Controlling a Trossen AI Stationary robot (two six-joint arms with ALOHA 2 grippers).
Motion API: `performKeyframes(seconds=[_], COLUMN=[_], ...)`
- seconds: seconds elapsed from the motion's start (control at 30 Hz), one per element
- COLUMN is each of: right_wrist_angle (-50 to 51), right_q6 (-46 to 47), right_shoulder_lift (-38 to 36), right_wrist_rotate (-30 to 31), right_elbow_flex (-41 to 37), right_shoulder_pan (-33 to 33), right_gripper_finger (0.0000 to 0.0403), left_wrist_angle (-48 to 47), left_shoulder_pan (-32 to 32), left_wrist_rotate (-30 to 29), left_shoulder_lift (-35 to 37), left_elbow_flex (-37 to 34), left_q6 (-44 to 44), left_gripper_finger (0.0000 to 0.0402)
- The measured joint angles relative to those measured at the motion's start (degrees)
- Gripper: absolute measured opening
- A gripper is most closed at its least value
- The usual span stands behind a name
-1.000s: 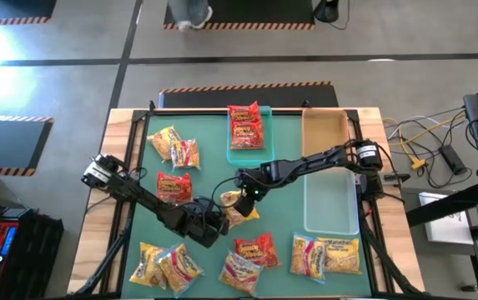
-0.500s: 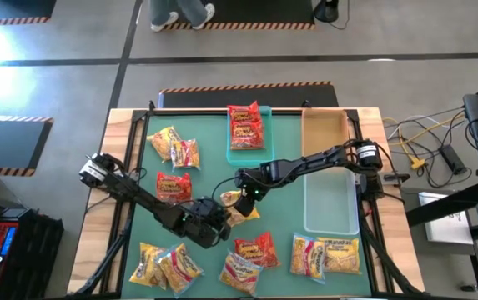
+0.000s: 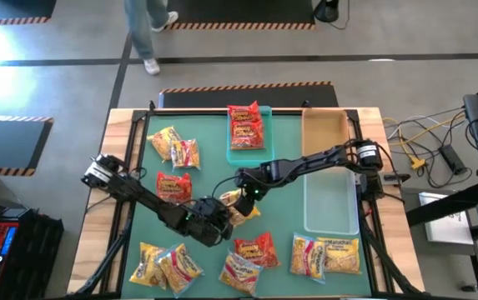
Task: Sort Maruchan noodles
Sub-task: Put the yellow noodle pack into the orange bin
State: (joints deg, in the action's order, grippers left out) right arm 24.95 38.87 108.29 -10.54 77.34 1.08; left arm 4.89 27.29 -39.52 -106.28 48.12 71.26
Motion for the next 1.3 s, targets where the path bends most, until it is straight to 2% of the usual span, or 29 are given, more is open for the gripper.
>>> performKeyframes(seconds=[0.17,0.5,0.77,1.13,1.3], right_wrist_angle=[1.22,6.18,15.28,8.77,-0.20], right_q6=[-0.11,-1.44,-2.92,-5.47,-4.22], right_shoulder_lift=[-1.08,-3.56,-4.05,-4.09,-4.09], right_wrist_rotate=[-1.42,-1.48,0.21,-0.34,-5.74], right_elbow_flex=[0.37,1.16,1.16,-1.15,-5.77], right_shoulder_pan=[-0.03,-0.98,-1.11,-2.13,-3.13], right_gripper_finger=[0.0192,0.0192,0.0192,0.0192,0.0192], left_wrist_angle=[-0.82,1.68,2.08,2.05,2.05], left_shoulder_pan=[0.02,-0.06,-0.11,-0.13,-0.13], left_wrist_rotate=[2.66,1.43,1.70,1.96,1.94], left_shoulder_lift=[-1.20,-4.95,-5.00,-5.00,-5.00], left_elbow_flex=[-0.07,-0.02,-0.04,-0.08,-0.11], left_q6=[0.12,3.92,3.89,3.65,3.63], left_gripper_finger=[0.0078,0.0078,0.0078,0.0078,0.0078])
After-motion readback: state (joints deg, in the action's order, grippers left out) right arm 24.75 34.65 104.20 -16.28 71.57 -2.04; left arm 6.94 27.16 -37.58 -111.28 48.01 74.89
